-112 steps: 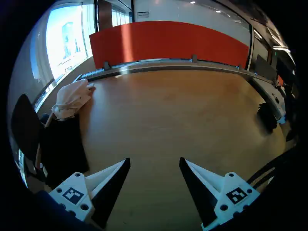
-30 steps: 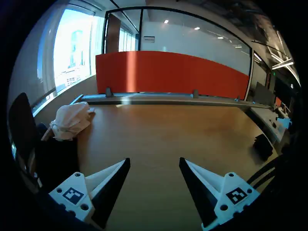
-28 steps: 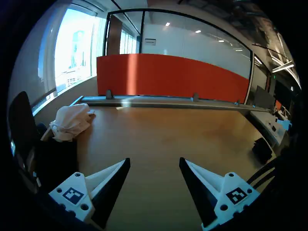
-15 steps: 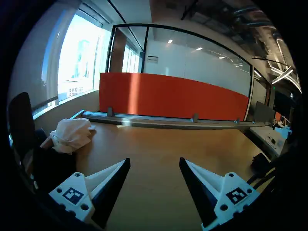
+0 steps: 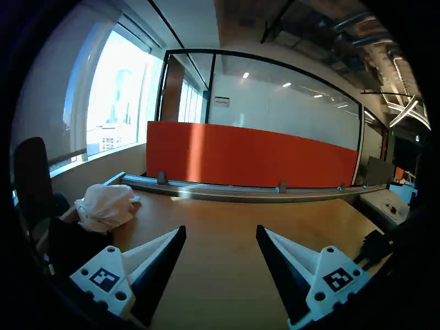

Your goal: Fold towel

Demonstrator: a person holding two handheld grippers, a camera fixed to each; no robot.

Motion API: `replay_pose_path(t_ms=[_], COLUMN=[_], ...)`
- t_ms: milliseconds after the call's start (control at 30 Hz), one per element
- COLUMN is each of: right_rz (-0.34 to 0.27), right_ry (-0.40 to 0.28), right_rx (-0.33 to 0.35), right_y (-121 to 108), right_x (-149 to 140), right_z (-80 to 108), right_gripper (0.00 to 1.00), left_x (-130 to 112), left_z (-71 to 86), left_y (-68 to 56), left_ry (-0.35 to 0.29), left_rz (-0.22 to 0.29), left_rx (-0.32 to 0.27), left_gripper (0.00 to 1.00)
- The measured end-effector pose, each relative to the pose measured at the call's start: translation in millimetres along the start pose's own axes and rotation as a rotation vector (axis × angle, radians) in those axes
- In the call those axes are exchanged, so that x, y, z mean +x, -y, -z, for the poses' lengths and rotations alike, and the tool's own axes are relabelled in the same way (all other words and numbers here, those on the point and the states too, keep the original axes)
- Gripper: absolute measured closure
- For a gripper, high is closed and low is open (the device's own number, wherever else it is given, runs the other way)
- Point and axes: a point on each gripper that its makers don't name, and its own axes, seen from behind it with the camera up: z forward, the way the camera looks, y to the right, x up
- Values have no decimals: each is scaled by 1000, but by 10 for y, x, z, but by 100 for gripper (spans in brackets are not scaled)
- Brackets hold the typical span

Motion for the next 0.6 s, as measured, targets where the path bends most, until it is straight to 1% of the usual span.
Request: replay_pose_path(t_ms=[167, 300, 400, 500, 600], right_rz=[13, 13, 16, 18, 11], right_ry=[-17, -26, -38, -45, -43], right_rx=[-5, -1, 11, 17, 23], right_y=[157, 273, 356, 414, 470], right_x=[59, 124, 181, 224, 269], right_z=[-30, -48, -57, -59, -40], right_gripper=[8, 8, 8, 8, 8], left_x=[47, 97, 126, 165, 179], left_z=[-5, -12, -18, -26, -34], left_y=[31, 38, 5, -35, -16], left_ry=[-21, -40, -55, -72, -90], left_rz=[-6, -26, -42, -39, -37], left_rx=[7, 12, 2, -15, -8], left_gripper=[6, 6, 6, 6, 6])
